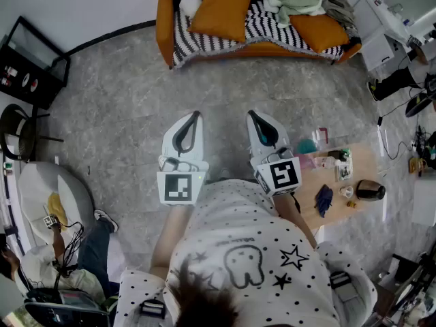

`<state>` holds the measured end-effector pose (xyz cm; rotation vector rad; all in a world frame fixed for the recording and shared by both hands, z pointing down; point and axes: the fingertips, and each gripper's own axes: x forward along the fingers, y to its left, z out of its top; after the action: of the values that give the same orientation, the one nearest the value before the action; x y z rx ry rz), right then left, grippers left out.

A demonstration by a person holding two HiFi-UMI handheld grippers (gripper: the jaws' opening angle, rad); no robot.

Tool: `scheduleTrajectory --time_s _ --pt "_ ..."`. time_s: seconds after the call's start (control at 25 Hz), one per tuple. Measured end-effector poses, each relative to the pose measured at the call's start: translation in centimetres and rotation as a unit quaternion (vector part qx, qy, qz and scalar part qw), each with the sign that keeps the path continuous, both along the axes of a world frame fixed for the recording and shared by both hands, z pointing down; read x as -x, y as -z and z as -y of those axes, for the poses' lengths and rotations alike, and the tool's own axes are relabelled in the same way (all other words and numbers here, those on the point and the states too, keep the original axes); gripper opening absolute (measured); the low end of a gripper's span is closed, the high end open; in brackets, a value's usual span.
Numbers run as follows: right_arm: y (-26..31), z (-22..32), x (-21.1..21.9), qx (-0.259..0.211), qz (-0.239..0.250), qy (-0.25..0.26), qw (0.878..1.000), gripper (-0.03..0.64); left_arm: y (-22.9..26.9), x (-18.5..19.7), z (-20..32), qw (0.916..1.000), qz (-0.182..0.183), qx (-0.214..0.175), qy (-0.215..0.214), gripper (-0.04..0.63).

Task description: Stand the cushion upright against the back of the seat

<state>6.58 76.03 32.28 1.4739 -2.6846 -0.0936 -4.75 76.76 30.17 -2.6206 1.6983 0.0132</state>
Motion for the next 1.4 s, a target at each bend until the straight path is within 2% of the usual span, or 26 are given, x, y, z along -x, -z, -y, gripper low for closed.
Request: scheduleTrajectory --time_s 0.52,0.6,0.88,1.16,1.4 --pt "-0.7 -0.7 -1.7 0.013 0.001 0.004 1.000 -0.003 0.0 -2.1 -0.3 0.9999 -0.005 -0.008 -0.002 -0.005" --pt "-1.0 -0.7 -2.3 0.014 0.000 0.004 1.000 -0.003 0.0 -2.7 -0.6 1.0000 0.000 -0.002 -0.004 -0.005" --pt "-1.0 -1.6 -3.4 0.005 0.018 0.013 1.000 -0.003 -0.5 -3.5 -1.4 0.9998 -0.016 0.009 0.003 -0.005" --pt "-1.3 -0.3 -3.9 0.013 0.025 0.000 1.000 -0.003 -0.7 -3.7 0.0 0.9996 -0.022 0.017 -0.003 -0.003" --pt "-1.2 2.4 -3.0 0.014 0.026 -0.004 1.000 -0.003 -0.5 -3.6 3.0 0.9991 -0.030 0.018 -0.025 -0.003"
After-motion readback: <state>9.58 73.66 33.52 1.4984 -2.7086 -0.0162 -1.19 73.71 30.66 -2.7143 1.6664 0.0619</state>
